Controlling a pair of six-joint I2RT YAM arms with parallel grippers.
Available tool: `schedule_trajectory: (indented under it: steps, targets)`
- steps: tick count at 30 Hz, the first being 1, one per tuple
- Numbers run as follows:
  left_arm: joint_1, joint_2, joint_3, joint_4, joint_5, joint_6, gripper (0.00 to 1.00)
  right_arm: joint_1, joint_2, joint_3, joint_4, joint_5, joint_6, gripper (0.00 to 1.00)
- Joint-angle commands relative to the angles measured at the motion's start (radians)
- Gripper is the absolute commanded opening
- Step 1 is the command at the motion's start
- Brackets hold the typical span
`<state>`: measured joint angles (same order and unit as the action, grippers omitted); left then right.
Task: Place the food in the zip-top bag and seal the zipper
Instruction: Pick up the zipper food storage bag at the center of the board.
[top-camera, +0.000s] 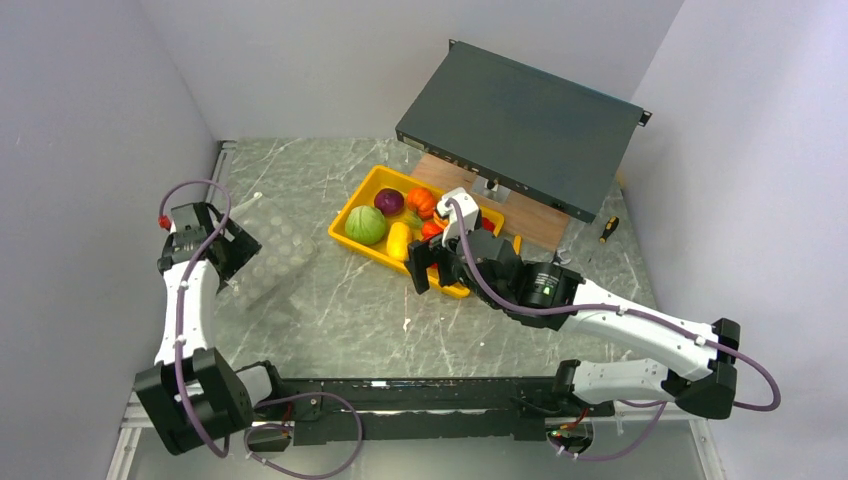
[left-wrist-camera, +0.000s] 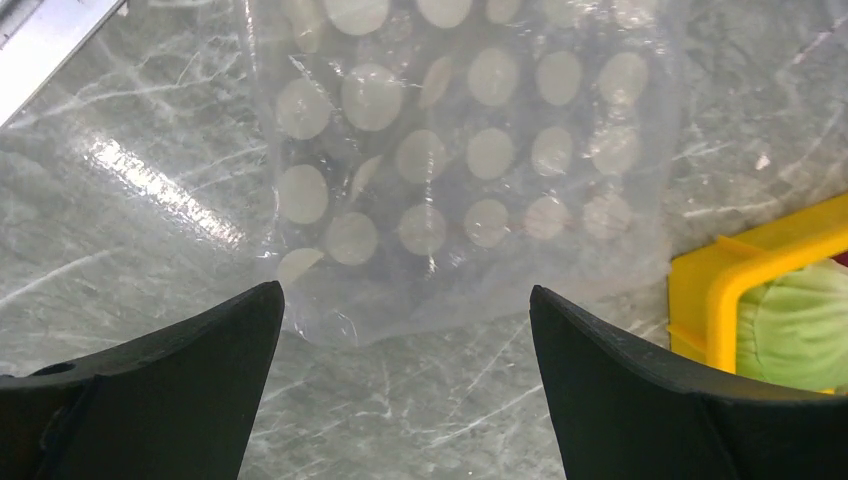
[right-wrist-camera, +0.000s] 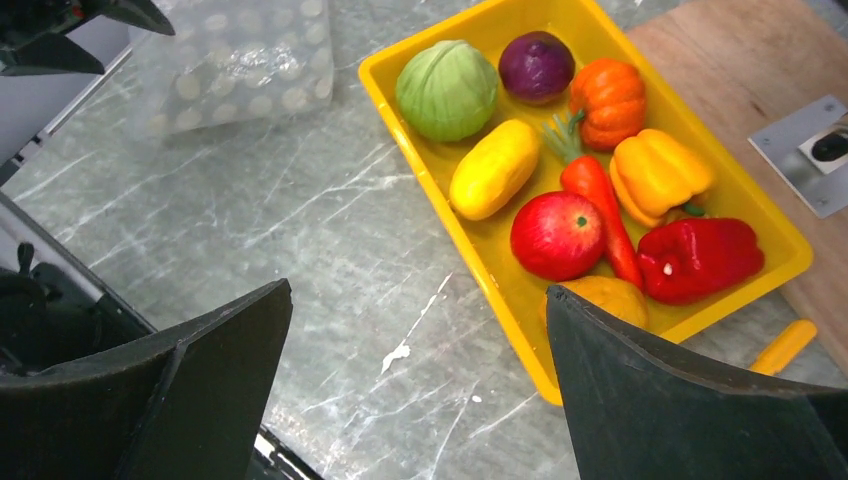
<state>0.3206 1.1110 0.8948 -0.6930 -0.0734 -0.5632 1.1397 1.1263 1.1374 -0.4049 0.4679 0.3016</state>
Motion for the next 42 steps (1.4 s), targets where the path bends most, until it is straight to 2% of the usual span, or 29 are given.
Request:
schedule_trajectory:
  steps: [1, 5, 12, 18, 22, 25, 28, 31, 35, 39, 42]
  targets:
    - [0.056, 0.048, -0.012, 0.087, 0.125, 0.007, 0.99, 0.003, -0.053, -0.045, 0.08, -0.07, 0.034, 1.0]
    - [0.06, 0.118, -0.009, 0.104, 0.158, 0.007, 0.99, 0.003, -0.059, -0.066, 0.093, -0.078, 0.035, 1.0]
    - [0.064, 0.135, -0.138, 0.172, 0.359, -0.097, 0.97, 0.003, -0.064, -0.089, 0.094, -0.063, 0.036, 1.0]
    - [0.045, -0.097, -0.372, 0.253, 0.464, -0.302, 0.97, 0.002, -0.08, -0.117, 0.121, -0.058, 0.035, 1.0]
    - [-0.06, -0.277, -0.492, 0.335, 0.569, -0.406, 0.95, -0.004, -0.08, -0.117, 0.122, -0.062, 0.032, 1.0]
    - [-0.128, -0.369, -0.412, 0.231, 0.477, -0.337, 0.95, -0.005, -0.083, -0.118, 0.124, -0.065, 0.031, 1.0]
    - [-0.16, -0.41, -0.276, 0.081, 0.261, -0.201, 0.99, -0.005, -0.089, -0.121, 0.124, -0.074, 0.033, 1.0]
    - [-0.162, -0.383, -0.157, 0.012, 0.049, -0.079, 1.0, -0.005, -0.102, -0.13, 0.123, -0.086, 0.035, 1.0]
    - [-0.156, -0.252, -0.052, 0.025, -0.189, 0.073, 1.0, -0.005, -0.122, -0.151, 0.125, -0.102, 0.04, 1.0]
    - [-0.081, -0.05, 0.02, 0.102, -0.223, 0.142, 1.0, -0.006, -0.132, -0.171, 0.136, -0.14, 0.046, 1.0]
    - [-0.018, 0.132, 0.127, 0.09, -0.205, 0.163, 1.0, -0.006, -0.125, -0.17, 0.131, -0.169, 0.05, 1.0]
